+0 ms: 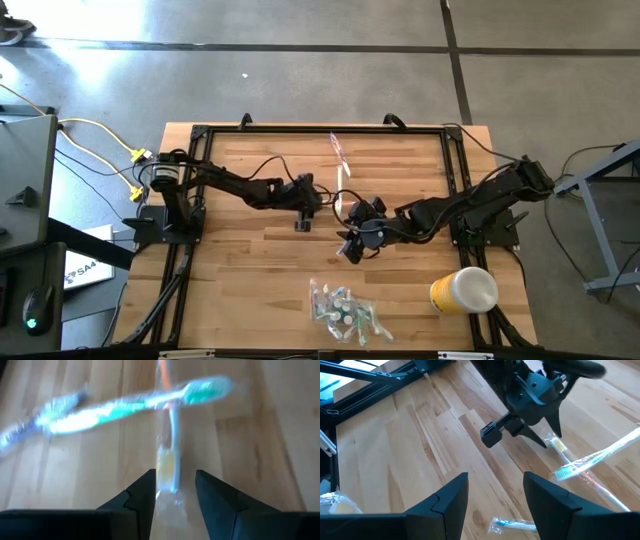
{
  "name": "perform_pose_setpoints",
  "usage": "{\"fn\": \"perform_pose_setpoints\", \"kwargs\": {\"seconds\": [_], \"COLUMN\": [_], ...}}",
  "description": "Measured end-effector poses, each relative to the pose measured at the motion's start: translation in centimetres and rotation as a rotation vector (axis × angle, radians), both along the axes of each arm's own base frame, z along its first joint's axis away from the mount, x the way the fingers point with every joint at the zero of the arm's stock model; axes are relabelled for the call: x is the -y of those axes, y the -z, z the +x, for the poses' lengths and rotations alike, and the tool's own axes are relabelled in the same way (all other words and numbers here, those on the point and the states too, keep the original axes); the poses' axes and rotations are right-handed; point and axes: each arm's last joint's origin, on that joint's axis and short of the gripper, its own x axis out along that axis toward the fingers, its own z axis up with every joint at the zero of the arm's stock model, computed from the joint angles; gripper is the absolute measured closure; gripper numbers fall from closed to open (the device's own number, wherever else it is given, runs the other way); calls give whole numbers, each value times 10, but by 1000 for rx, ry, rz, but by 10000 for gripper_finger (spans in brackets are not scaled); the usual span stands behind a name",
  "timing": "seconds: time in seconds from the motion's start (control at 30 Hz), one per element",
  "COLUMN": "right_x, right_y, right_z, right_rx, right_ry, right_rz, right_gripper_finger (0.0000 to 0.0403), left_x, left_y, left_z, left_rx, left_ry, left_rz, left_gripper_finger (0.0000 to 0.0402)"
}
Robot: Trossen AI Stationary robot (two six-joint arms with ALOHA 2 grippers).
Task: Pick & Place toothbrushing station
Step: Put the orange toothbrush into the transparent organizer
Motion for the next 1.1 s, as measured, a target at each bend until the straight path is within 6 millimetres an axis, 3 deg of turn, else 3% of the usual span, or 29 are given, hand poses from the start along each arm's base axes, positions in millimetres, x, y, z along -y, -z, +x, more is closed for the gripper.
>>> {"fn": "perform_pose_setpoints", "kwargs": {"seconds": [0.43, 0.8, 1.1], "right_x": [0, -2, -3], "right_y": [0, 0, 0], "right_z": [0, 0, 0], "right_rx": [4, 13, 16], "right_ry": [13, 17, 21], "right_rz": [17, 31, 36], "right_gripper_finger": [220, 220, 220], "left_x": [0, -2, -6], "left_y": [-7, 25, 31], "left_z": [8, 20, 15], "left_rx": [101, 115, 33], "left_ry": [49, 55, 33], "left_rz": [18, 39, 17], "left_gripper_finger": [268, 268, 289]}}
